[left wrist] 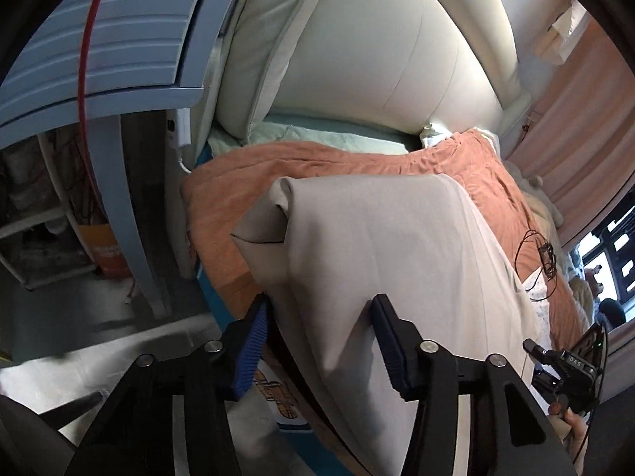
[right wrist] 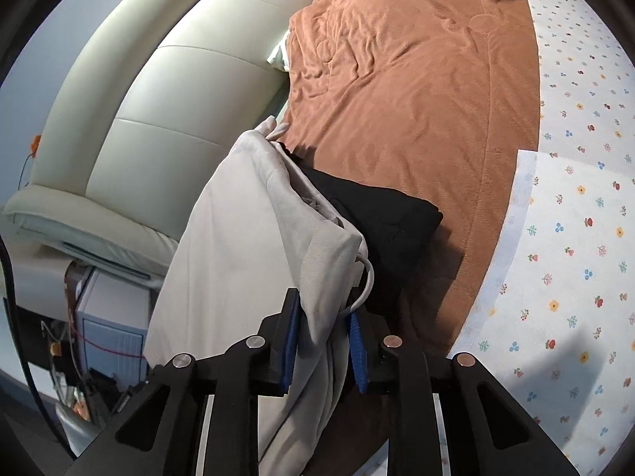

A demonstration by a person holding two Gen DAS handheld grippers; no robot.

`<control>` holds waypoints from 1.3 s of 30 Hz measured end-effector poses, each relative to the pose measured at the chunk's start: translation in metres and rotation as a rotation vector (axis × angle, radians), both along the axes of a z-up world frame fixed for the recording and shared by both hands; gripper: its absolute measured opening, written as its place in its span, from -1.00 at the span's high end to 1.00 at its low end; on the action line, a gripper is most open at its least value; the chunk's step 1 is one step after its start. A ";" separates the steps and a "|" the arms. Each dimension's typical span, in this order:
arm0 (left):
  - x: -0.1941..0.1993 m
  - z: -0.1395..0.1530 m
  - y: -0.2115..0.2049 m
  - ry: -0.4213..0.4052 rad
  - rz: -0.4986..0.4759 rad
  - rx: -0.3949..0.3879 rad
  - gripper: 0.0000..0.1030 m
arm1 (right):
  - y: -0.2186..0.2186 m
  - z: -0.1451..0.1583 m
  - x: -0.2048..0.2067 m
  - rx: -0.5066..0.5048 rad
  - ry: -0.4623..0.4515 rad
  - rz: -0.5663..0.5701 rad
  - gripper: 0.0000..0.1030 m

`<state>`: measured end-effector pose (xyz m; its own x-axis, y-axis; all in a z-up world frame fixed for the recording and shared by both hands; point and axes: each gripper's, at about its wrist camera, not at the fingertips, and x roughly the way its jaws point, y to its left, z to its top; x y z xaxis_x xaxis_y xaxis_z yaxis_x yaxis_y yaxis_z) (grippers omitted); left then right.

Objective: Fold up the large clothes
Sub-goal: 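Lower the jacket onto the black clothes and open both grippers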

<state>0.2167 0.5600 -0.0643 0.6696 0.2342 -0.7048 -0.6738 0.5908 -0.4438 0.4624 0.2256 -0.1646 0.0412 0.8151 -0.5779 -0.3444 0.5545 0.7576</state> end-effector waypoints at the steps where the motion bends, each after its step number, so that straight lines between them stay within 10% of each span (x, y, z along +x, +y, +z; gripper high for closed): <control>1: 0.003 0.000 0.001 -0.002 0.000 0.003 0.15 | 0.001 0.001 0.001 0.006 0.001 0.003 0.61; 12: 0.031 0.009 0.019 0.024 0.000 0.006 0.37 | 0.014 0.030 0.017 0.064 -0.029 -0.005 0.69; 16: 0.026 -0.002 0.013 0.041 0.013 0.014 0.24 | 0.011 0.003 0.015 -0.030 -0.030 -0.010 0.63; 19: 0.021 -0.004 -0.001 0.064 0.004 0.052 0.18 | 0.009 -0.009 0.008 -0.154 -0.090 -0.015 0.18; 22: 0.015 -0.008 -0.014 0.142 0.050 0.099 -0.49 | -0.003 -0.013 0.007 -0.174 -0.093 -0.042 0.09; 39: 0.002 0.034 -0.102 0.103 -0.070 0.214 -0.50 | -0.091 0.056 -0.026 -0.211 -0.263 -0.036 0.05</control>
<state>0.2188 0.4575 -0.0300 0.6167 0.3412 -0.7094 -0.6630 0.7109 -0.2345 0.4369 0.1346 -0.1084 0.2381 0.6741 -0.6992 -0.4905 0.7048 0.5125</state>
